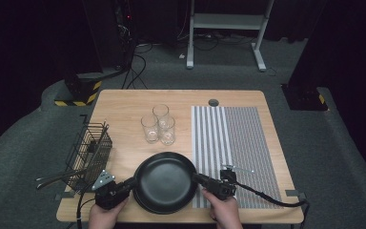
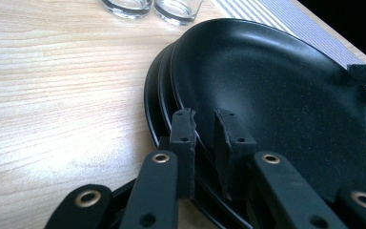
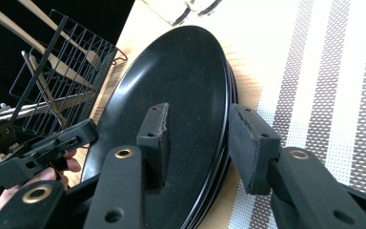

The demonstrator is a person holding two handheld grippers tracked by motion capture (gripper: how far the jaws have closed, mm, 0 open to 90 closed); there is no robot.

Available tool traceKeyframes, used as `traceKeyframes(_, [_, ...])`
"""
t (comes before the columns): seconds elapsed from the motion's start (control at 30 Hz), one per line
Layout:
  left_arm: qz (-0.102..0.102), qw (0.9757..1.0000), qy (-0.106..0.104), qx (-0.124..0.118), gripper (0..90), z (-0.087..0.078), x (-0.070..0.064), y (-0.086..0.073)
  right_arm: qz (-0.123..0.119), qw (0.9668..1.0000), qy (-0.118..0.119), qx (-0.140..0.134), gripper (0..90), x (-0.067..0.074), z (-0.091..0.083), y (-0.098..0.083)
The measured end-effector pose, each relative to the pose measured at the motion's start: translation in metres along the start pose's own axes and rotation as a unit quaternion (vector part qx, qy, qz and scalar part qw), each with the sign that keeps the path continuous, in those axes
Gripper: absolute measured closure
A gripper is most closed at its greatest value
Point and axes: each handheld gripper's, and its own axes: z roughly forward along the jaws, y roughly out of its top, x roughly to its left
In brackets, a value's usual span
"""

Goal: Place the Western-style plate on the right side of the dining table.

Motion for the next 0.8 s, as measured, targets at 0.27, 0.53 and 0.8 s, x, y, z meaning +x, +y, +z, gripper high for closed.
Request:
traceKeyframes(0.27, [-0.001, 1.0000, -0.006, -0.004, 76.2, 0.001, 0.000, -0.001, -0.016, 0.9998, 0.002, 0.005, 58.2, -0.002, 0.002, -0.001])
traceKeyframes(0.53, [-0.001, 0.9999, -0.011, -0.009, 74.1, 0.002, -0.001, -0.002, -0.059, 0.9980, -0.022, 0.004, 56.7, -0.001, -0.001, -0.008])
traceKeyframes(0.8, [0.002, 0.9998, -0.016, -0.008, 74.2, 0.005, -0.004, -0.003, -0.072, 0.9972, -0.020, -0.001, 56.9, 0.001, -0.004, -0.012])
